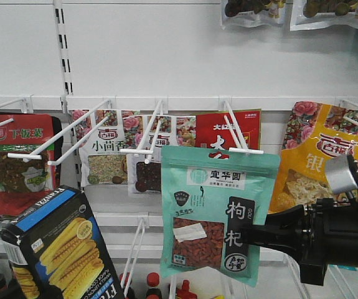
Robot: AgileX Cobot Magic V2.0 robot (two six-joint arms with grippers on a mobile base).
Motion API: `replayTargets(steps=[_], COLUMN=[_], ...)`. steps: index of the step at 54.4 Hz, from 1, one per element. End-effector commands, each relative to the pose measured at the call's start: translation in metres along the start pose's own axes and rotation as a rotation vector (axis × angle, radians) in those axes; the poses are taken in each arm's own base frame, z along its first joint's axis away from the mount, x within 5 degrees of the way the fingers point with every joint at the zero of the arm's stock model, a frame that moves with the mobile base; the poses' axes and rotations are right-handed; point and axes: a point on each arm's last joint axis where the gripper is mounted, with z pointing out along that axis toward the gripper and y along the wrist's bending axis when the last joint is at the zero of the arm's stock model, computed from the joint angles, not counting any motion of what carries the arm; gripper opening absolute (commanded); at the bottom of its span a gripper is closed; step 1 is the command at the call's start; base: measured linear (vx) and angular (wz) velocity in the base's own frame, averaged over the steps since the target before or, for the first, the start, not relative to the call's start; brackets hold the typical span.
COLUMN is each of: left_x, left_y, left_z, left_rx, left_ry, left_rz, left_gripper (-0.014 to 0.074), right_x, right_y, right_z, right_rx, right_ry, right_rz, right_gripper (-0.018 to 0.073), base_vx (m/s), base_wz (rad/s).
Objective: Pick snacks and fruit into basket
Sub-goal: 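Pull the teal bag off the hook toward the robot with right gripper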
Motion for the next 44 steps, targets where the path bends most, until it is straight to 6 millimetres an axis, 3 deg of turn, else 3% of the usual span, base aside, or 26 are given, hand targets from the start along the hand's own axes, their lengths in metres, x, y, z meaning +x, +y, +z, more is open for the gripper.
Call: replayTargets(steps=[1, 10, 38, 44], left_x=[-0.018, -0.018, -0.018, -0.018], left_y=[-0.005, -0.005, -0.005, -0.005], left_z=[0.000, 0.000, 0.000, 0.000], left_rx=[0.044, 0.044, 0.044, 0.044], left_ry=[-0.130, -0.130, -0.130, -0.130], left_rz=[-0.007, -0.007, -0.007, -0.007], left_gripper=[0.0000, 0.0000, 0.0000, 0.0000], right_x=[-0.019, -0.015, -0.034, -0.024], right_y=[0.007, 0.009, 0.043, 0.042], right_z=[-0.009, -0.014, -0.033, -0.030], right_rx=[0.070, 0.129, 0.125, 0.120], right_ry=[-0.061, 0.025, -0.048, -0.033], right_rz=[0.004, 0.017, 0.140, 0.215], right_gripper=[-0.0009, -0.0009, -0.0009, -0.0009], base_vx=[0.00, 0.00, 0.00, 0.00], base_wz=[0.00, 0.00, 0.00, 0.00])
